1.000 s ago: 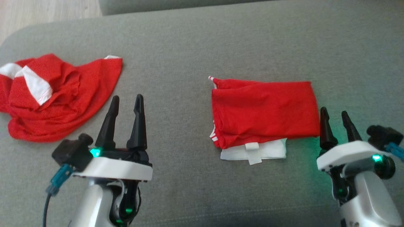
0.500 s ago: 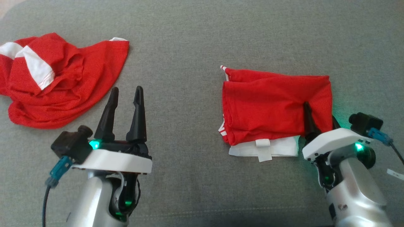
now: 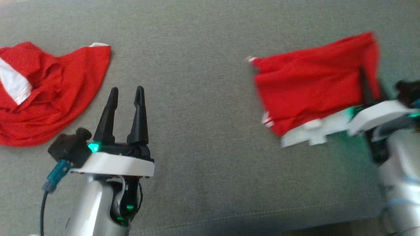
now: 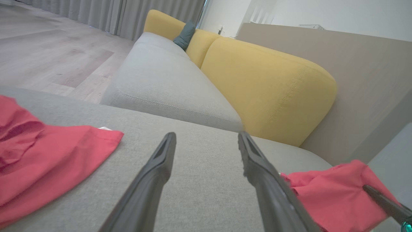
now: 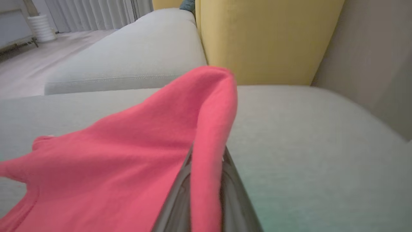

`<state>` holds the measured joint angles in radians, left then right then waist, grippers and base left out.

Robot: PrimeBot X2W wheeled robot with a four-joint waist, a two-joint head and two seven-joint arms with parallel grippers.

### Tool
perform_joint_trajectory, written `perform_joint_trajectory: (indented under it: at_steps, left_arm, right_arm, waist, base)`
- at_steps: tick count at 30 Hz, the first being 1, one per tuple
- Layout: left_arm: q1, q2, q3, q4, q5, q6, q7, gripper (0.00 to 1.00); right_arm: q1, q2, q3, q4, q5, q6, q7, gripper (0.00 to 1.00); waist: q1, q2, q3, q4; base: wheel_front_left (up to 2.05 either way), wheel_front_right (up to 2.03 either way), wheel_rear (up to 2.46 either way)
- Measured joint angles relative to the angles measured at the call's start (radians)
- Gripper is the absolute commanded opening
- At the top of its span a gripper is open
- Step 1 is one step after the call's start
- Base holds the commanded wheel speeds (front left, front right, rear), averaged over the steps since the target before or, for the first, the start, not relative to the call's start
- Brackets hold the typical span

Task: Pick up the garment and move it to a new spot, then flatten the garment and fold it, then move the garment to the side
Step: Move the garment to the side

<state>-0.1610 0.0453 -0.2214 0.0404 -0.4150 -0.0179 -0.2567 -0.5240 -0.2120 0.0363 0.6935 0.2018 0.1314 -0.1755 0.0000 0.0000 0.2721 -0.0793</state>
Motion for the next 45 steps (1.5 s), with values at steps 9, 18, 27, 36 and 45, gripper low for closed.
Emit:
perform_joint_trajectory:
  at_steps: [9,18,27,36,45]
  left_arm:
    - [-0.030,0.000,-0.002,0.001,0.000,-0.001,0.000,1.00]
    - [-0.030,0.000,0.002,0.013,0.000,-0.018,0.000,1.00]
    - [-0.029,0.000,0.003,0.013,0.009,-0.018,0.000,1.00]
    - [-0.029,0.000,0.003,0.016,0.010,-0.019,0.000,1.00]
    - [-0.029,0.000,0.005,0.020,0.018,-0.019,0.000,1.00]
  right_arm:
    - [-0.022,-0.213,-0.060,-0.034,-0.042,0.000,0.064,0.00]
    - [-0.026,-0.247,-0.117,-0.034,-0.083,0.000,0.084,0.00]
    - [-0.045,-0.249,-0.154,-0.037,-0.114,0.000,0.082,0.00]
    - [-0.045,-0.250,-0.157,-0.033,-0.114,0.000,0.077,0.00]
    - [-0.050,-0.245,-0.152,-0.036,-0.087,0.000,0.069,1.00]
  waist:
    - [0.0000,0.0000,0.023,-0.028]
    - [0.0000,0.0000,0.027,-0.023]
    - [0.0000,0.0000,0.027,-0.026]
    - [0.0000,0.0000,0.028,-0.029]
    - [0.0000,0.0000,0.018,-0.031]
  base:
    - [0.00,0.00,0.00]
    - [0.00,0.00,0.00]
    - [0.00,0.00,0.00]
    - [0.00,0.00,0.00]
    - [0.00,0.00,0.00]
